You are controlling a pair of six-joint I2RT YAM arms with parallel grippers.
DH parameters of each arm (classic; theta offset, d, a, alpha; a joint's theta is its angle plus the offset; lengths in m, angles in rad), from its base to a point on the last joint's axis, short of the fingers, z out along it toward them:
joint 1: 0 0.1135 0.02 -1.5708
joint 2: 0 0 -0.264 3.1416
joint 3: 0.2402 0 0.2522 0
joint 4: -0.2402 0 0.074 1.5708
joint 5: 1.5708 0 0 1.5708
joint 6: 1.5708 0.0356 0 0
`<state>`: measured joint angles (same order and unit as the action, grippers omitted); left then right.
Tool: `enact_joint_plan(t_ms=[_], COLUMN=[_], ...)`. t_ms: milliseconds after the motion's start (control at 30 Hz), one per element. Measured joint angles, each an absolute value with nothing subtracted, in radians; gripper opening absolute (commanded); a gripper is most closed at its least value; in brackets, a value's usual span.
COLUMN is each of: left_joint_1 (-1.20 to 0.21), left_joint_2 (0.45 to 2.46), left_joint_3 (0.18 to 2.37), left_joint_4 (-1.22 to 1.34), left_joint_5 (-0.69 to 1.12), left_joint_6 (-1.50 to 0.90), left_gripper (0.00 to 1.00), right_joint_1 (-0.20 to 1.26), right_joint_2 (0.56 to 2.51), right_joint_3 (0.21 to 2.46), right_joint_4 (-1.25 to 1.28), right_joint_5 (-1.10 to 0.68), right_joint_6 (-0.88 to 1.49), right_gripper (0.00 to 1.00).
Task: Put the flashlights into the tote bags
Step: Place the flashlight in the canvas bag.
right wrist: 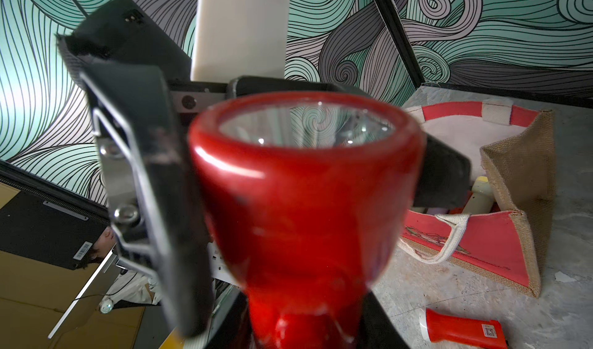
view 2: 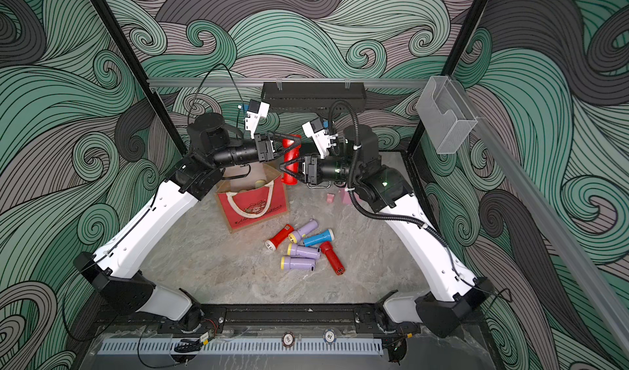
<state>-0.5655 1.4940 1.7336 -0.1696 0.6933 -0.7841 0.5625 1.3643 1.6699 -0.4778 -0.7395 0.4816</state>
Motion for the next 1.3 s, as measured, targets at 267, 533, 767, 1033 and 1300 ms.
enact_joint_plan(t_ms=[267, 533, 767, 1033, 1300], left_joint_1=[-0.566, -0.569, -0.569, -0.568, -0.49], left_joint_2=[1.504, 1.505, 1.508, 1.501, 1.475], left_joint_3=[1.734, 1.734, 1.732, 1.732, 1.732], left_joint_4=[-0.163, -0.157, -0.159, -0.194, -0.412], left_joint_5=[0.696, 0.702, 0.704, 0.664, 0.46], left_joint_6=[-0.798, -0.805, -0.789, -0.759, -0.699], left_gripper=[0.7, 0.42, 0.16, 0.0, 0.0], right_joint_1=[0.562, 0.562, 0.562, 0.563, 0.562], right_joint_2=[1.382, 1.386, 1.388, 1.392, 1.387], right_joint_3=[1.676, 1.677, 1.677, 1.677, 1.676], right_joint_4=[-0.483, -0.488, -0.494, -0.501, -0.533], right_joint_5=[-0.735, -0.725, -0.714, -0.706, -0.605], right_joint_6=[0.471, 0.471, 0.474, 0.474, 0.456], right_gripper=[0.0, 0.0, 0.0, 0.54, 1.0])
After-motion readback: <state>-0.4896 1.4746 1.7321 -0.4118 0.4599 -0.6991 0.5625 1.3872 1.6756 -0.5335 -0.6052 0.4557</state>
